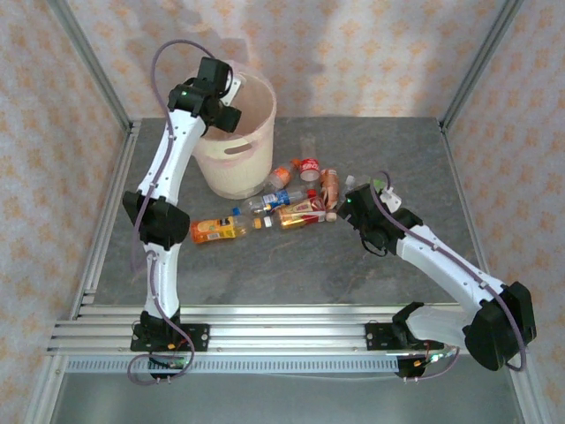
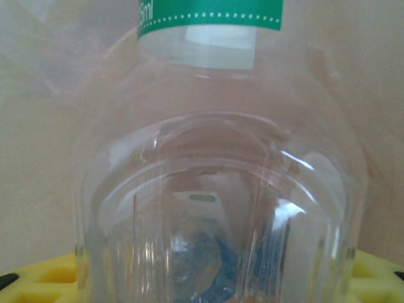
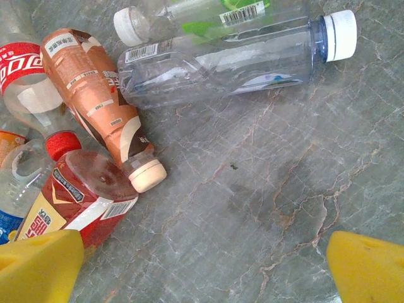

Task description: Put the plastic bottles in the bin

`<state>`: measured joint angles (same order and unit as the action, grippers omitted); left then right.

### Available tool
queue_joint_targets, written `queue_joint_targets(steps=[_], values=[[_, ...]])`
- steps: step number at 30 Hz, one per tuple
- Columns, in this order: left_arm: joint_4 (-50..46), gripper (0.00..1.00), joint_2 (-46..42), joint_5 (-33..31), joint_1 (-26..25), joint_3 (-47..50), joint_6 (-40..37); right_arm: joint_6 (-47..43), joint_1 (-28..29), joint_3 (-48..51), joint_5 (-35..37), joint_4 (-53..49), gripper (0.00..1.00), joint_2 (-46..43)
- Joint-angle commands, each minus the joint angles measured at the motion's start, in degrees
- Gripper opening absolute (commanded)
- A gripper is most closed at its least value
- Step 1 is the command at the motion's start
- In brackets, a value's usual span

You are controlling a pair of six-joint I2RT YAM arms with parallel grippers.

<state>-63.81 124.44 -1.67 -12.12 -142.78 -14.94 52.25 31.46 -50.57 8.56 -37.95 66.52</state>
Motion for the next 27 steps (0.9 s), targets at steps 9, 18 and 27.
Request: queue_joint_targets(steps=[9, 18, 27], values=[[-3.2, 0.79, 2.6, 2.4, -0.1, 0.5, -1.5, 1.5, 1.1, 1.6, -0.9, 2.1, 0.99, 3.0], [-2.7, 0.81, 0.7, 2.2, -0.1, -0.7, 0.7, 0.6, 1.1, 0.5, -3.8, 3.8, 0.99, 6.8], [-1.4, 0.81, -7.8, 0.4, -0.1, -0.8, 6.0, -3.5, -0.3, -1.4, -7.0, 5.3, 0.99, 6.9]])
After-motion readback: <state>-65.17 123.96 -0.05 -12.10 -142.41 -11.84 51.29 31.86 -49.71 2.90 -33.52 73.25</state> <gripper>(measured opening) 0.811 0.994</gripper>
